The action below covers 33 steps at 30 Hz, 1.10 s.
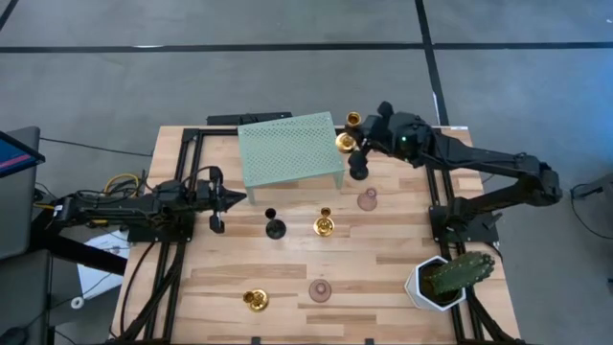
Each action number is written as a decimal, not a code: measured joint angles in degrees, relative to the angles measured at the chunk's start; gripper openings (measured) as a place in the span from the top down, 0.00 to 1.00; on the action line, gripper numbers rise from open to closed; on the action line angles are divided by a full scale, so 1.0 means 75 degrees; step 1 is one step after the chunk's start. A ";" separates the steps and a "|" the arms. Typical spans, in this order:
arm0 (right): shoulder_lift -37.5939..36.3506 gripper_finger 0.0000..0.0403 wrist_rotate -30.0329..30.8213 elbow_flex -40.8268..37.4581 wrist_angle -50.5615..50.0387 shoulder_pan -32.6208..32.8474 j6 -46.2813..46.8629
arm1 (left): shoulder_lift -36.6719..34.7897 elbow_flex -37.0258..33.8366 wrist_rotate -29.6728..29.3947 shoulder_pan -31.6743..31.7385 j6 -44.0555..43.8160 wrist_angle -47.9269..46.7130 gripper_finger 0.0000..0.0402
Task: Pick & Place candle stick holders
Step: Put the top gold candle holder on the shelf
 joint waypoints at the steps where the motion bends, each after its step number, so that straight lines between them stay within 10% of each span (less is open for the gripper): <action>1: 0.0052 0.99 -0.0170 0.0001 0.0172 -0.0022 0.0000 | 0.0000 0.0000 0.0000 -0.0001 -0.0001 0.0022 0.98; 29: 0.4257 0.99 -0.3842 0.4389 -0.0568 -0.0686 -0.0584 | 0.0158 0.0000 -0.0582 -0.0007 -0.0376 0.0063 0.98; 33: 0.4481 0.99 -0.4228 0.4497 -0.0539 -0.0693 -0.0574 | 0.0241 0.0000 -0.1664 -0.0004 -0.0362 0.0082 0.98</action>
